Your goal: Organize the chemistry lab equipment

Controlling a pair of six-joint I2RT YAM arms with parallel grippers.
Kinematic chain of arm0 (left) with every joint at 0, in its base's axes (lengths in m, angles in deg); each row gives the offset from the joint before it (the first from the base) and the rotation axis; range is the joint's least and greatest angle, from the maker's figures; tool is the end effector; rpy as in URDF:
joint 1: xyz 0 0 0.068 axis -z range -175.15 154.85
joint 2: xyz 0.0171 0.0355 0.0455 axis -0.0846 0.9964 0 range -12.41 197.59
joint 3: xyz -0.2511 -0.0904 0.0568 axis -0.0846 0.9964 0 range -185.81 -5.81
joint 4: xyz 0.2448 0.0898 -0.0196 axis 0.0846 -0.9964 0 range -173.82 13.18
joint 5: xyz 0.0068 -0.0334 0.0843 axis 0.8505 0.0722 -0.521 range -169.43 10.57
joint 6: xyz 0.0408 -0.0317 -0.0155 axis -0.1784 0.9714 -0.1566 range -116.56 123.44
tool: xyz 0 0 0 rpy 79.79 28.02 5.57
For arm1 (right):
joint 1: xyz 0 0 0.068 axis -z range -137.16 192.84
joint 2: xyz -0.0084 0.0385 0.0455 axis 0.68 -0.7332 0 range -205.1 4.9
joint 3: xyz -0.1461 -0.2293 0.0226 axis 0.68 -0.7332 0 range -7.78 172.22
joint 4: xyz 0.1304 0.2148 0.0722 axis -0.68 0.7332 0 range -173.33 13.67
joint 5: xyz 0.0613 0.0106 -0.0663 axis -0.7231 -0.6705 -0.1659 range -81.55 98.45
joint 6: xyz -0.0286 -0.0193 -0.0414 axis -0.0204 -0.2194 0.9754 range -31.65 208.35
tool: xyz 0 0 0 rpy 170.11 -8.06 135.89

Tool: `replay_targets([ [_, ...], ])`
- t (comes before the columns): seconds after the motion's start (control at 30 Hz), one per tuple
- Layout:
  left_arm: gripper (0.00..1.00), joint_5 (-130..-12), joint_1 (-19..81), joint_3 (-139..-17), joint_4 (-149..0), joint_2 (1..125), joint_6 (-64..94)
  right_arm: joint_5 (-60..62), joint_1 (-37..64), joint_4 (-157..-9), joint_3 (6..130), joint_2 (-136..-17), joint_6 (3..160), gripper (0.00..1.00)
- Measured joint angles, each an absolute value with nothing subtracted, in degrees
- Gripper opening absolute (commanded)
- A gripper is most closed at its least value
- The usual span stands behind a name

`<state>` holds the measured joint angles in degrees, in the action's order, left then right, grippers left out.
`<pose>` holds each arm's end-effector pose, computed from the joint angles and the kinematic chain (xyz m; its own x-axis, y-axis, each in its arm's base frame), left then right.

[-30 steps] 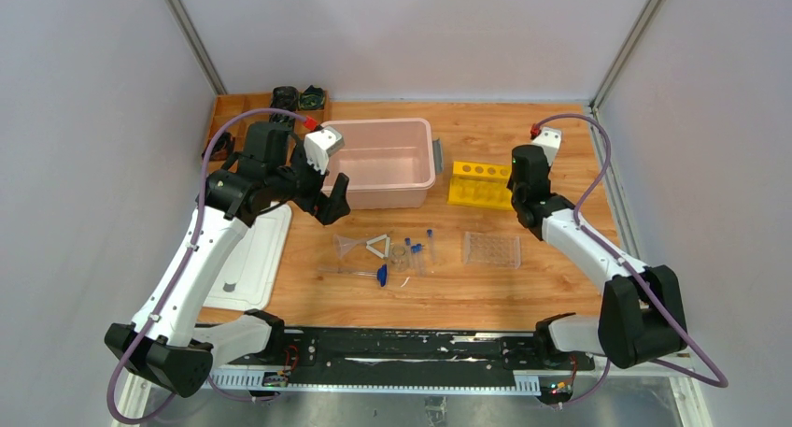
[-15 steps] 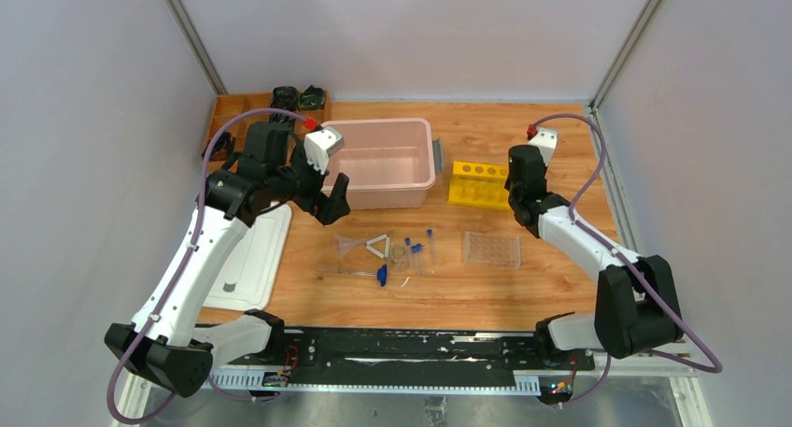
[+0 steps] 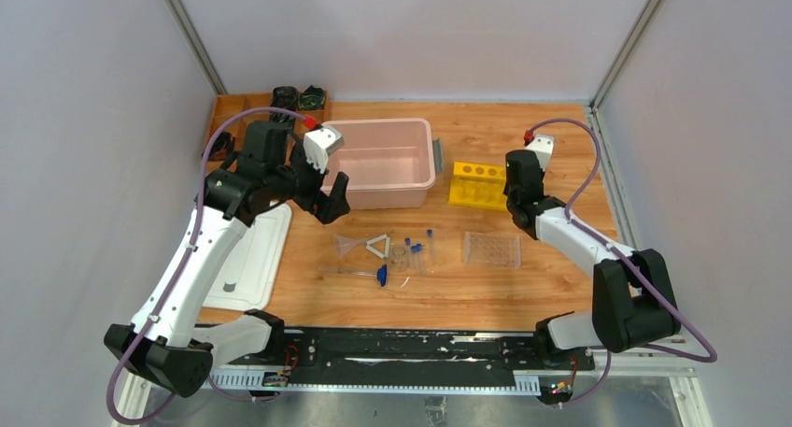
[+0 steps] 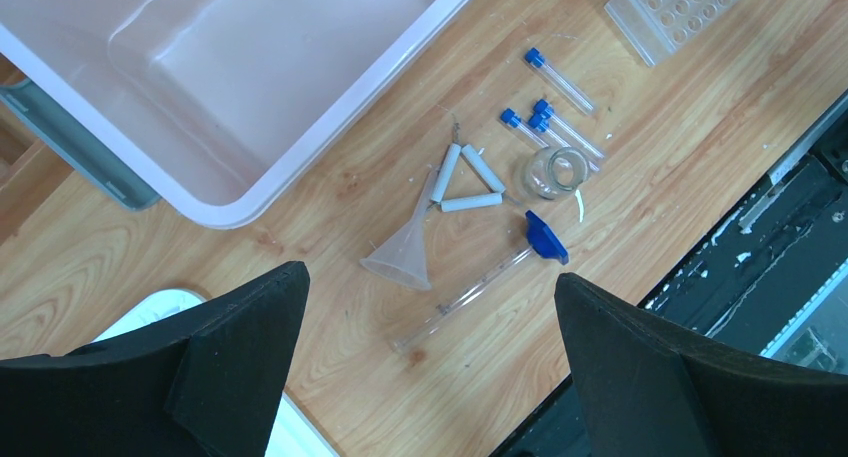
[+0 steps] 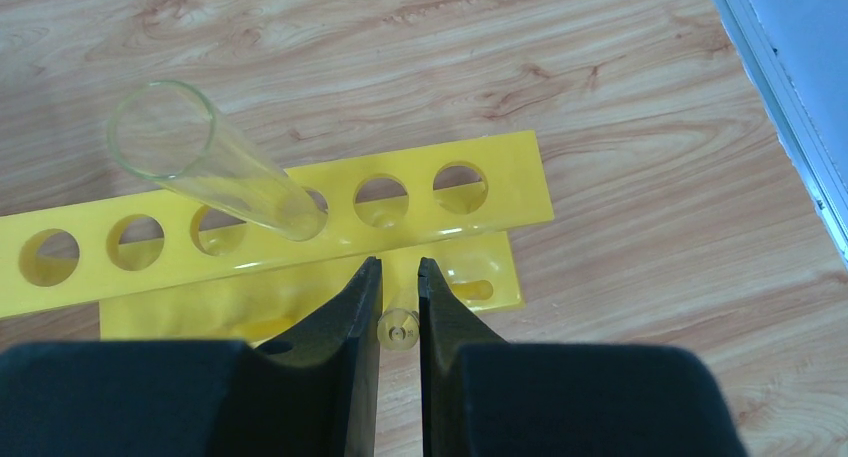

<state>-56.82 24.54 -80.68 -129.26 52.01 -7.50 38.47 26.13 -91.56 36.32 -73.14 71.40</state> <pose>0.1985 -0.0855 0.3837 -0.5084 0.3679 -0.7785 0.6890 0.7161 -0.1116 0.2891 0.0684 0.2392 -0.3442 0.1604 -0.9251 0.2959 0.9536 0.0552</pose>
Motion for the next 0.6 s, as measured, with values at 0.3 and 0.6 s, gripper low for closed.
replay_targets([
  [0.3,1.00,-56.9,24.5,-80.7,-129.3,52.0,-7.5,38.4,26.1,-91.6,34.9,-73.1,70.2,0.26],
  [0.6,1.00,-57.0,24.5,-80.7,-129.3,52.0,-7.5,36.4,26.1,-84.9,35.5,-68.5,67.2,0.49],
])
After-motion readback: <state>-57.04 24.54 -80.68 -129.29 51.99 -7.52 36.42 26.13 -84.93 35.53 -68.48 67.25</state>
